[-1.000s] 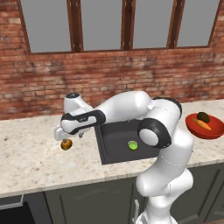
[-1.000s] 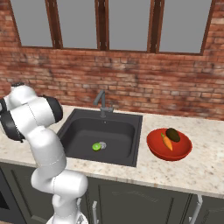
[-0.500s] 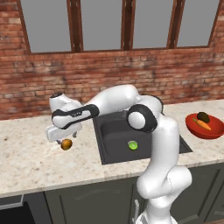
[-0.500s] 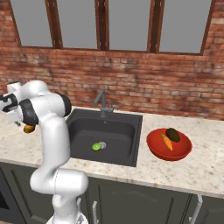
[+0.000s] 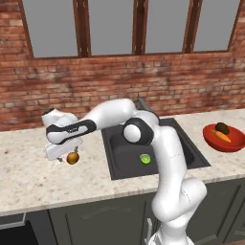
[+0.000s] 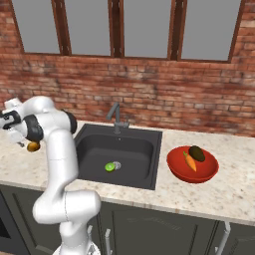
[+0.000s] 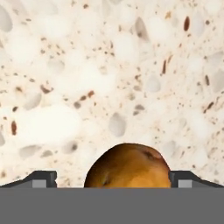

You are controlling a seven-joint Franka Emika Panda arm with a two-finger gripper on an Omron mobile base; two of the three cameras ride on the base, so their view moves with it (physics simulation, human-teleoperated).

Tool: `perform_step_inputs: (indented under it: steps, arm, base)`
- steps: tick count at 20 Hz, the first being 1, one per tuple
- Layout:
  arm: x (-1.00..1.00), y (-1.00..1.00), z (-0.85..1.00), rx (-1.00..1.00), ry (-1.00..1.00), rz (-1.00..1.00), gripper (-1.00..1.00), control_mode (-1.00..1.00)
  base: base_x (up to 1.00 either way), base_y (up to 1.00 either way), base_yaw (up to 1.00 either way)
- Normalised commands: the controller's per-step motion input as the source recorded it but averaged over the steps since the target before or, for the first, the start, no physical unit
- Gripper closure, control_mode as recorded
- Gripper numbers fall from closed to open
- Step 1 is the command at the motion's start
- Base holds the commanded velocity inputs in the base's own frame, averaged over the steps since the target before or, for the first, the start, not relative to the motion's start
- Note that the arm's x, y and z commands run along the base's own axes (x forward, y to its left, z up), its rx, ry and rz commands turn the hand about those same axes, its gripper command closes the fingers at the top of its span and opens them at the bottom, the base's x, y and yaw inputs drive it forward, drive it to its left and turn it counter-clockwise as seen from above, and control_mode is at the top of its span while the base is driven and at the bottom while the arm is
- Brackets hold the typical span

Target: There is a mixed pile of frozen fruits and vegetables on the counter. Locate all the frozen vegetables and place the items in a bowl on the counter. Take all the frozen fruits and defrost them in a running sink.

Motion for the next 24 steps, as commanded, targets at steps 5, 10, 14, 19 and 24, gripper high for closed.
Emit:
perform_step_inputs:
  steps: [5,10,14,19,24]
  arm:
    - [0.00,-0.38,-0.50,0.00,0.04,0.00,-1.00,-1.00]
    - [-0.02,-0.18,-0.19,0.00,-0.02,0.00,-1.00,-1.00]
    - [0.00,-0.04,-0.15,0.00,0.00,0.00,1.00,-1.00]
    - [0.00,-0.15,-0.13,0.01,0.00,0.00,1.00,-1.00]
    - [0.00,-0.37,0.14,0.00,0.09,0.00,1.00,-1.00]
  base:
    - [0.00,0.00,0.00]
    - [0.00,0.00,0.00]
    - [0.00,0.00,0.00]
    - [0.00,0.00,0.00]
    - [0.00,0.00,0.00]
